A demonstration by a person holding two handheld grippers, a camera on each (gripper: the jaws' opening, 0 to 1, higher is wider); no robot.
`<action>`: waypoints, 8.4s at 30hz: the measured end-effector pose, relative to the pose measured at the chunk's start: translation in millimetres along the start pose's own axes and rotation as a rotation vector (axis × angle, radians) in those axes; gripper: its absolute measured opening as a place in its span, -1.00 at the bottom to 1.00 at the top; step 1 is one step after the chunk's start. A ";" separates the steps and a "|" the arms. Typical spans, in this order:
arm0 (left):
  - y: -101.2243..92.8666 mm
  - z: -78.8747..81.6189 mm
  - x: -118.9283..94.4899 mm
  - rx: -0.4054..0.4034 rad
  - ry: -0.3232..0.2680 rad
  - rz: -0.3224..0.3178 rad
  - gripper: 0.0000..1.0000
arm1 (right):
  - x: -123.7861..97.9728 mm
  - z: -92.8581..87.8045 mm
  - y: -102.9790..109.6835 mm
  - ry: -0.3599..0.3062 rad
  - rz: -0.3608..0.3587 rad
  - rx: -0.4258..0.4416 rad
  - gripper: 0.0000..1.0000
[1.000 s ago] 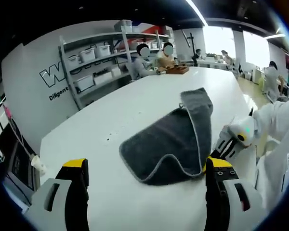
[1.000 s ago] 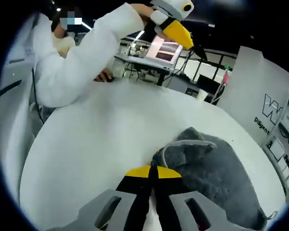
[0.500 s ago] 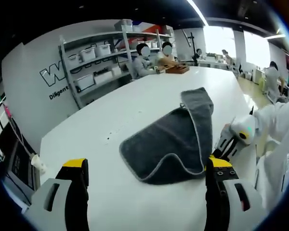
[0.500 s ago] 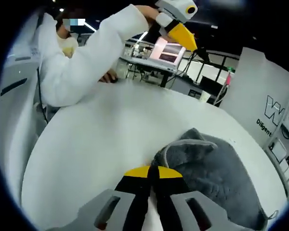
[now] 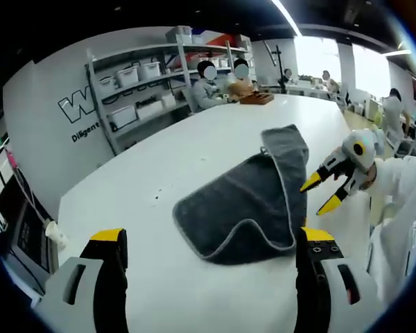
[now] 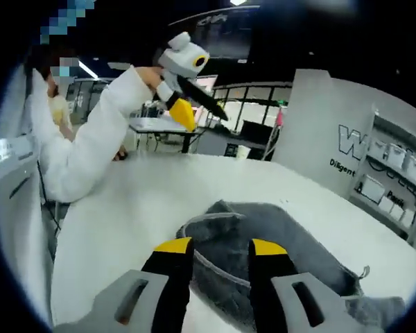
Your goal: Open the folded towel by lifting each exposed corner and separating the folded layers until the towel lies flat within the target outline without major curled edges
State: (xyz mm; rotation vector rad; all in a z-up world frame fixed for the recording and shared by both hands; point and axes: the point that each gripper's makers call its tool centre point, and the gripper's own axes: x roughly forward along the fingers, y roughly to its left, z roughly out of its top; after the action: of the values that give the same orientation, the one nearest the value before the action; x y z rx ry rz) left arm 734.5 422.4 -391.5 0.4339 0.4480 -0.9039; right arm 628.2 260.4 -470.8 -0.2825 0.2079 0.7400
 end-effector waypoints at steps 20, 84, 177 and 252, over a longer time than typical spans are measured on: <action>-4.0 -5.1 7.0 -0.001 0.026 0.010 0.99 | -131.9 -55.3 -66.9 0.039 -0.492 0.184 0.66; -72.0 -47.3 102.7 -0.081 -0.035 0.318 -0.97 | -283.3 -114.6 -78.1 -0.062 -0.528 0.329 0.96; -123.6 -94.3 13.2 -0.383 -0.095 0.179 0.99 | -156.2 -141.7 -405.5 0.266 -0.483 0.288 0.22; -168.4 -86.1 -6.2 -0.367 -0.173 0.097 0.92 | -294.6 -91.8 -339.1 -0.067 -0.536 0.127 -1.00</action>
State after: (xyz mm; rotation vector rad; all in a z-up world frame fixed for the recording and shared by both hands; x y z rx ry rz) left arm 576.9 380.5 -487.5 0.0407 0.4193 -0.7379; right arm 641.2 -194.3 -412.8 -0.1796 0.1067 0.2035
